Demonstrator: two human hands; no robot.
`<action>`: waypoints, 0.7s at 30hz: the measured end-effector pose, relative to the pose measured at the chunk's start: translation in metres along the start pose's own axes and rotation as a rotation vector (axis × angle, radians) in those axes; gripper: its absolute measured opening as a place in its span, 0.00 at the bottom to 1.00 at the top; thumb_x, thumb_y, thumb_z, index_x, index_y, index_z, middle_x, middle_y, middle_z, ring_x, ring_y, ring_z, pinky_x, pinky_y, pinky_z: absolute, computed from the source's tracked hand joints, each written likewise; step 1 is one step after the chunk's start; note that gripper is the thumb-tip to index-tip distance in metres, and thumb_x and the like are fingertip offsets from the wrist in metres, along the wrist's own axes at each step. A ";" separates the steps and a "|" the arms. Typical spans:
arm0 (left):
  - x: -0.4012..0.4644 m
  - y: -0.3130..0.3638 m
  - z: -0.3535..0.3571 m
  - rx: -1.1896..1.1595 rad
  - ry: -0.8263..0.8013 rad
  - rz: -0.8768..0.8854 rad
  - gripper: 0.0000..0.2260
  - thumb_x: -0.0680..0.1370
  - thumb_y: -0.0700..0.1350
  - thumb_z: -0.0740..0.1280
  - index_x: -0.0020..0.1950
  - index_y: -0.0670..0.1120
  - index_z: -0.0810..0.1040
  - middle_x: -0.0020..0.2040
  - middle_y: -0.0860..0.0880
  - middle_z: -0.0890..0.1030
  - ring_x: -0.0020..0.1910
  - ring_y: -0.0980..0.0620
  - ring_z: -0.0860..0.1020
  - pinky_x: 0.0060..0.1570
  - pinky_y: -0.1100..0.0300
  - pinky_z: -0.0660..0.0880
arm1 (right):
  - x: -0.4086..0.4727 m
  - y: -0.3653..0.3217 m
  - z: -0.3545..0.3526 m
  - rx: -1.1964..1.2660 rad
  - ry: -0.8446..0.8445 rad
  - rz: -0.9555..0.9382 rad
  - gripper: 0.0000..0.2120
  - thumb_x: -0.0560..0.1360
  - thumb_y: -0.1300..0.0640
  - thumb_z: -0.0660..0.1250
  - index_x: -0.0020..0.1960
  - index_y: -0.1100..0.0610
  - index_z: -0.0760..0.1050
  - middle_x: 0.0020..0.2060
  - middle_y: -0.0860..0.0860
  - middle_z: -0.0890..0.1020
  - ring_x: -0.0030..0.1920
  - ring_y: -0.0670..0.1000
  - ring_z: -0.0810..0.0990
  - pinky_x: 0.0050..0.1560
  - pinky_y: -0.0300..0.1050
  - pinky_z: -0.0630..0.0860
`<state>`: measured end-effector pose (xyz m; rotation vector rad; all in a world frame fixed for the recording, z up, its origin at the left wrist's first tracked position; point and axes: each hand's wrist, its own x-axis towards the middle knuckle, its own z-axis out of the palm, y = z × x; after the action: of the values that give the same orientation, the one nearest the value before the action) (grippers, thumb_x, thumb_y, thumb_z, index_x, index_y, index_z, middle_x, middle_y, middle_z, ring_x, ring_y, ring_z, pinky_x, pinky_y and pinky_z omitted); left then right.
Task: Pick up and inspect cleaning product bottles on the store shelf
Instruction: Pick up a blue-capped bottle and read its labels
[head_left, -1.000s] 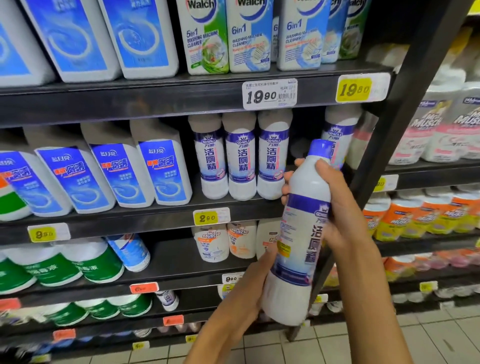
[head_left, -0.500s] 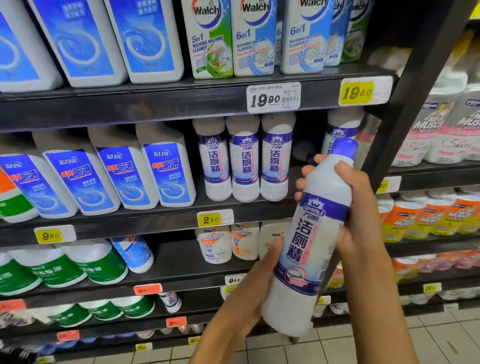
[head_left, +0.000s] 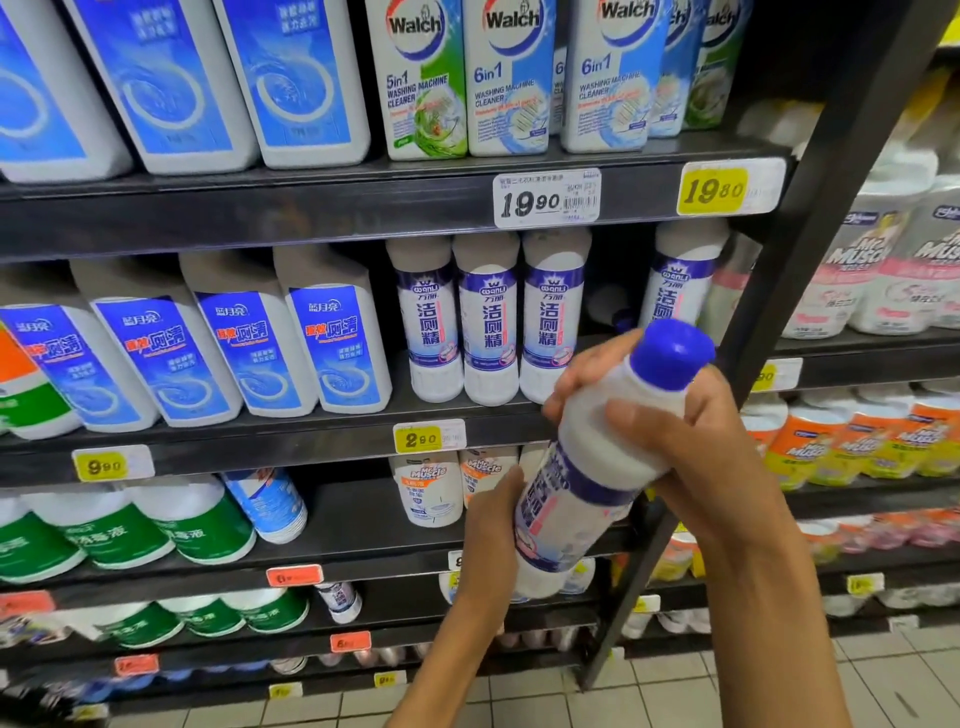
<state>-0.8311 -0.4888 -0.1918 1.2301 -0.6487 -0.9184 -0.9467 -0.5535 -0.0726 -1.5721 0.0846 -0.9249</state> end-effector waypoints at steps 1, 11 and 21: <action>0.002 0.001 0.002 -0.014 0.033 0.016 0.17 0.75 0.56 0.59 0.32 0.49 0.79 0.35 0.44 0.80 0.37 0.49 0.80 0.39 0.56 0.75 | -0.001 -0.001 0.003 -0.031 -0.067 -0.028 0.08 0.67 0.58 0.68 0.46 0.51 0.78 0.43 0.49 0.83 0.46 0.54 0.82 0.45 0.46 0.79; 0.010 0.004 0.002 0.123 -0.117 0.042 0.23 0.83 0.52 0.49 0.43 0.62 0.82 0.43 0.53 0.86 0.47 0.54 0.83 0.52 0.50 0.79 | 0.000 0.004 0.003 -0.056 -0.046 -0.072 0.07 0.67 0.58 0.68 0.44 0.50 0.78 0.42 0.48 0.82 0.45 0.54 0.81 0.45 0.45 0.78; -0.018 0.029 -0.005 0.138 -0.453 -0.282 0.27 0.65 0.68 0.53 0.53 0.55 0.78 0.41 0.54 0.86 0.42 0.55 0.83 0.47 0.58 0.78 | 0.017 0.023 -0.021 0.543 0.089 0.192 0.21 0.62 0.43 0.76 0.49 0.56 0.82 0.48 0.56 0.84 0.51 0.57 0.83 0.47 0.50 0.80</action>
<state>-0.8289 -0.4687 -0.1640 1.2644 -0.9220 -1.4313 -0.9374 -0.5853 -0.0856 -1.0015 0.0406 -0.7838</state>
